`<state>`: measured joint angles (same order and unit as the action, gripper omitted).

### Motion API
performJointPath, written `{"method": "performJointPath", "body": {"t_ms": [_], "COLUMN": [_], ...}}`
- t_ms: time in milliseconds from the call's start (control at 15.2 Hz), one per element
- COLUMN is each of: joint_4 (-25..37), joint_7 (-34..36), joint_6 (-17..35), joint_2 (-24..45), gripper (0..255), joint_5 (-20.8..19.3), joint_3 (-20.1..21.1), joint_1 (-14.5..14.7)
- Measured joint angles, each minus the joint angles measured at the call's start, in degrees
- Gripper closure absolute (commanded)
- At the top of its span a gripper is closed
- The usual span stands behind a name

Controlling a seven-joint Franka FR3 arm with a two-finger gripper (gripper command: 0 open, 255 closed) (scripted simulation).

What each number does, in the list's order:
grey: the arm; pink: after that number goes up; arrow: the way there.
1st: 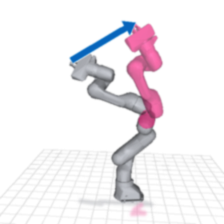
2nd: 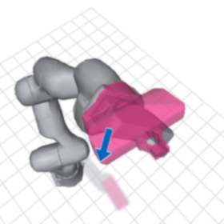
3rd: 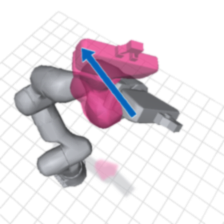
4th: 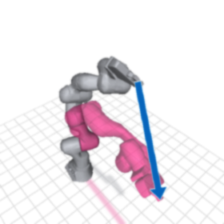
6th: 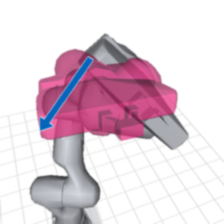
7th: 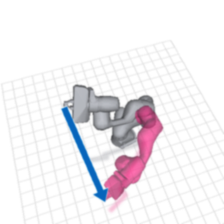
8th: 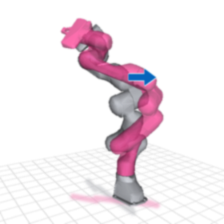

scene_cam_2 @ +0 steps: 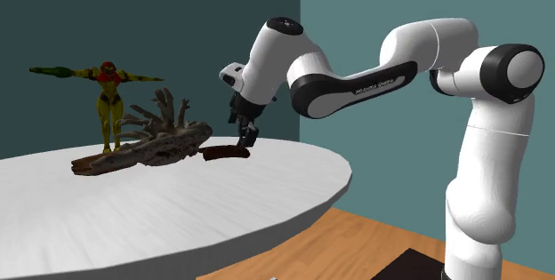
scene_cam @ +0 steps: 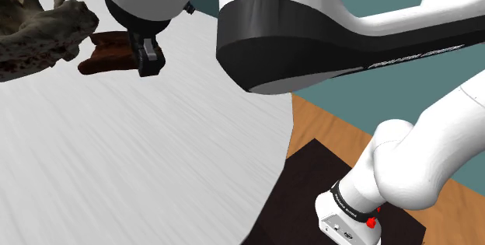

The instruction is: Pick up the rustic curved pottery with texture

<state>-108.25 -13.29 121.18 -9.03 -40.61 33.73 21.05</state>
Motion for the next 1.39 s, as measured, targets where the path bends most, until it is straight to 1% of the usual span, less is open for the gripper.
{"method": "performJointPath", "body": {"t_ms": [528, 594, 1188, 1386], "joint_4": [-4.3, -4.6, -4.9, -4.2], "joint_7": [3.7, 3.9, 4.2, 3.4], "joint_6": [3.8, 4.0, 4.3, 3.6], "joint_2": [0.7, 0.7, 0.4, 0.5], "gripper": [0, 255, 255, 255], "joint_5": [-3.2, -3.3, -3.4, -3.0], "joint_3": [0.8, 0.8, 0.7, 0.7], "joint_1": [0.0, 0.0, 0.0, 0.1]}}
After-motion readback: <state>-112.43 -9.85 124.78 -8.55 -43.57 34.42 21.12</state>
